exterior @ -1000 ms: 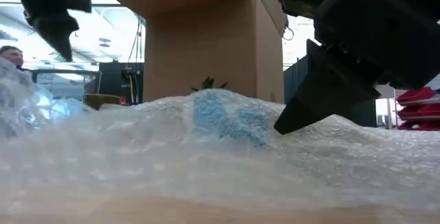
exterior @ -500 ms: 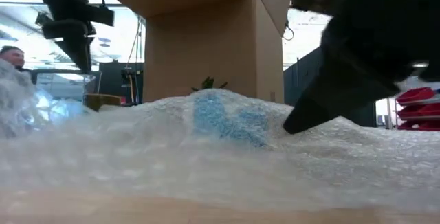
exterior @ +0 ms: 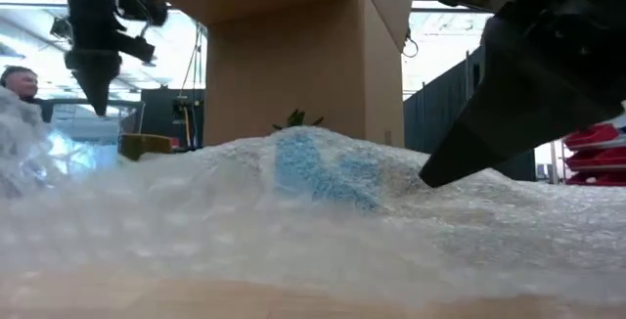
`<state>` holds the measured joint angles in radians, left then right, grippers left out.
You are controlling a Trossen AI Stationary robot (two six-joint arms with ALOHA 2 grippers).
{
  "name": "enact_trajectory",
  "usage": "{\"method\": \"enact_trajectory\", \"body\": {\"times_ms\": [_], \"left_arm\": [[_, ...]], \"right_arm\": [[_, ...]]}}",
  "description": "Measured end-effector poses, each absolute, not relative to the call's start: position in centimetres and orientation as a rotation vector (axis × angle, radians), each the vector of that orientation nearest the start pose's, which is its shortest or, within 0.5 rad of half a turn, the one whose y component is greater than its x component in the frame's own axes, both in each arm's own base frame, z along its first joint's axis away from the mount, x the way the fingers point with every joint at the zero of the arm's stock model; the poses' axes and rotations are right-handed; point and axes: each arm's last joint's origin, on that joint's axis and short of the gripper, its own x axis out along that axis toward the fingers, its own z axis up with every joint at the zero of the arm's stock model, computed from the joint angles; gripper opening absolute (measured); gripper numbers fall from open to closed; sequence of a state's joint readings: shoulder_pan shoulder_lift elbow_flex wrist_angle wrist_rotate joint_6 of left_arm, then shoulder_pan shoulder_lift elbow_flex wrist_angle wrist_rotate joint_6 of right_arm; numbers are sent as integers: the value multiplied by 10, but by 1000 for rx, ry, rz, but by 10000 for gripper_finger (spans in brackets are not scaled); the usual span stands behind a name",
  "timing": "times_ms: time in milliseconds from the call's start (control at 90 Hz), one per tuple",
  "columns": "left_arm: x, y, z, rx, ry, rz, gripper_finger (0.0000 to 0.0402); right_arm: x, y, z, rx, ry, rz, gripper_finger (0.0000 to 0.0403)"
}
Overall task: Wrap mug
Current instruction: Put the brown mug on top of the bubble wrap on the table
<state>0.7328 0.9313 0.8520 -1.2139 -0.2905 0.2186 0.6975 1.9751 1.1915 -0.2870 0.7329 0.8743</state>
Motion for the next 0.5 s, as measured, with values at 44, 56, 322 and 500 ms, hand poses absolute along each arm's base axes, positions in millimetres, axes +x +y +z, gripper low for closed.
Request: {"method": "enact_trajectory", "body": {"times_ms": [44,56,322,500], "left_arm": [[97,103,264,-114,1373,698,131],[98,104,264,-113,1367,690,131],[96,127,266,29,1325,647,131],[86,143,260,11,1383,625,131]], "right_arm": [[306,231,138,133,703,-364,160],[306,231,138,136,703,-364,160],[305,233,137,178,733,-339,160],[305,233,137,204,744,-331,160]]}}
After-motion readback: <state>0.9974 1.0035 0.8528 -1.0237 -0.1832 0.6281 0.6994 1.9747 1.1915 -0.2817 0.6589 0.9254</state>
